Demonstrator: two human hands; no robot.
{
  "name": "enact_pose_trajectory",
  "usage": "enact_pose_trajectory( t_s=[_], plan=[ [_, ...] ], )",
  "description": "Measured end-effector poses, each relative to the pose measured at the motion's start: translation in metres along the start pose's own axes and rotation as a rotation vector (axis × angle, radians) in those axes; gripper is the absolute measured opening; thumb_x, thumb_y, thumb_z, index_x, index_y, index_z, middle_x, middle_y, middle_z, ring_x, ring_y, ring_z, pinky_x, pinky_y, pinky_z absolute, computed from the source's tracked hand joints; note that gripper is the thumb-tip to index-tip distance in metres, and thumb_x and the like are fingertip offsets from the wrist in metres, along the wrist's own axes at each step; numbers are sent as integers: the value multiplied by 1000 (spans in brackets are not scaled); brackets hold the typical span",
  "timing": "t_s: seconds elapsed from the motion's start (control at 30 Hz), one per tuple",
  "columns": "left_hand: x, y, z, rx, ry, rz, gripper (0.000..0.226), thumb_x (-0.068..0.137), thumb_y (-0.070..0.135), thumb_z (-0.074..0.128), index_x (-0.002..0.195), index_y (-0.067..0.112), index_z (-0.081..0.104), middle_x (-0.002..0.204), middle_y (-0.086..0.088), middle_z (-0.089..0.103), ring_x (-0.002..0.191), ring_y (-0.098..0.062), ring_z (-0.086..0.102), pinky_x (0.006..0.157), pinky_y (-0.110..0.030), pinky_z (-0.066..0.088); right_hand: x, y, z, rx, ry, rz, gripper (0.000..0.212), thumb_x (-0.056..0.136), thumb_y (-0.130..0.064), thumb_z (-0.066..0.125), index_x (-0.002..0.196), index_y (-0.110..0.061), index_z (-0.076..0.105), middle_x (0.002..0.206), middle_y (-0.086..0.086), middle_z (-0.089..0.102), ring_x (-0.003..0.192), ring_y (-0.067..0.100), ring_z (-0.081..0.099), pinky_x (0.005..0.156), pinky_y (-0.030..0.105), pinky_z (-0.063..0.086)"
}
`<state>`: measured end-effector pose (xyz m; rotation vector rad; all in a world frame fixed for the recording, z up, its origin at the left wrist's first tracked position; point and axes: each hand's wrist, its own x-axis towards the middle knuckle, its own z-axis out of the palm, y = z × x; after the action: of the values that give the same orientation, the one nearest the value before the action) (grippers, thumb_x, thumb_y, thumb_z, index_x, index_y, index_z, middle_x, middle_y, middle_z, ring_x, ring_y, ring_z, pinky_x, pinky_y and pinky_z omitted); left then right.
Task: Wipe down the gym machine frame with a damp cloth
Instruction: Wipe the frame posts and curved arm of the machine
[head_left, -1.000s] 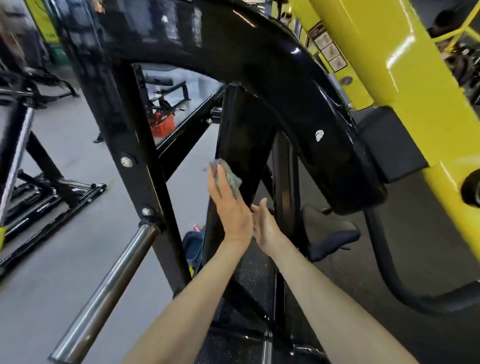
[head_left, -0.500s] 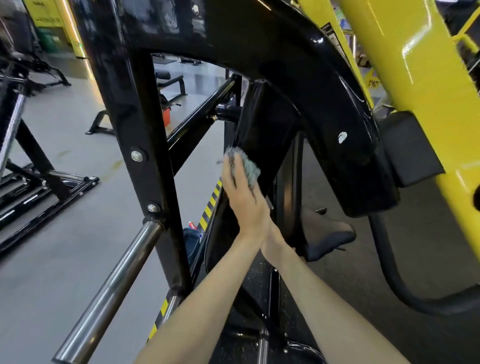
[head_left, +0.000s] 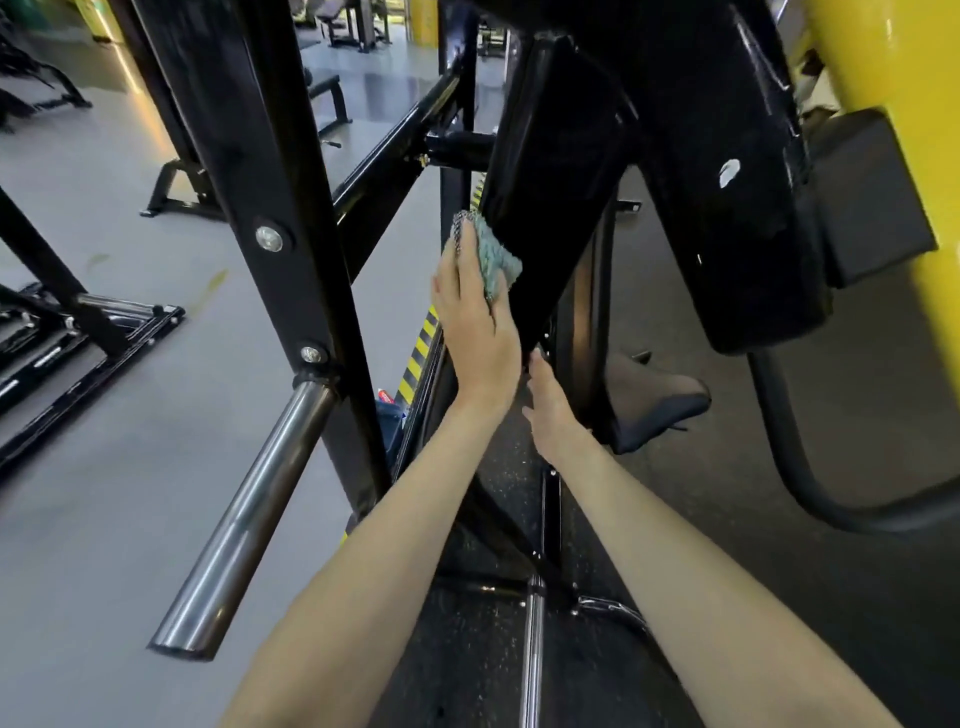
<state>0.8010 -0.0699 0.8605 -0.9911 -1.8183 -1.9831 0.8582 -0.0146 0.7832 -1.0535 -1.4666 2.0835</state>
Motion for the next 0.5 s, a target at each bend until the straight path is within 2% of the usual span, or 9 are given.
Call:
enact_pose_trajectory(
  t_s=[0.03,0.1,0.13,0.23,0.3,0.37,0.43,0.47,0.5],
  plan=[
    [-9,-17,-4,17,-4,15,49,99,18,38,147,17,27,148,0,34,138,-14,31,116,-36,26,1,5,-3,-15,14,-4,62,100,-56,25,155,-28,13,160,-8,14,147,15,13,120,42,11],
    [-47,-66,-10,32,12,-76,48,100,12,38,146,20,26,151,-2,30,141,-15,28,117,-24,19,10,23,-14,-56,33,16,63,100,-57,26,155,-30,11,161,-6,12,147,16,15,120,41,12],
    [-73,-93,-14,34,27,-164,48,100,8,38,145,20,26,152,-5,29,142,-16,26,118,-25,19,18,37,-20,-62,50,40,62,100,-56,27,154,-28,14,161,-4,16,146,16,18,120,41,14],
    [-128,-152,-16,13,130,-474,47,100,2,37,142,23,30,149,1,34,139,-7,30,116,-44,26,44,74,-34,-74,96,88,57,102,-51,26,153,-25,21,156,3,29,142,18,31,119,41,20],
    [-129,-158,-12,-25,214,-622,46,101,3,35,143,24,34,148,2,36,137,-6,33,116,-42,28,51,91,-33,-70,71,113,57,102,-51,24,152,-25,23,154,5,34,140,19,33,118,40,22],
    [-120,-133,-6,-52,232,-571,47,102,6,36,147,19,33,152,-1,32,141,-8,28,118,-27,25,55,102,-31,-43,44,140,57,101,-54,23,151,-25,26,151,5,38,140,20,34,118,42,21],
    [-109,-102,4,-38,166,-394,51,102,9,38,149,22,25,158,-2,20,145,-8,17,114,-13,18,60,104,-24,-45,-44,135,62,98,-60,24,149,-25,32,150,4,40,142,20,33,119,46,18],
    [-103,-94,10,-6,151,-302,52,102,11,38,149,25,21,159,-1,16,146,-7,12,116,-16,15,66,104,-21,-52,-103,132,65,97,-62,27,148,-24,34,151,3,40,142,19,32,120,47,17],
    [-100,-96,15,34,161,-231,52,102,14,38,149,25,18,158,3,15,146,-6,11,119,-26,13,71,104,-20,-60,-152,129,64,97,-62,30,148,-23,37,151,1,40,142,18,32,120,47,16]
  ],
)
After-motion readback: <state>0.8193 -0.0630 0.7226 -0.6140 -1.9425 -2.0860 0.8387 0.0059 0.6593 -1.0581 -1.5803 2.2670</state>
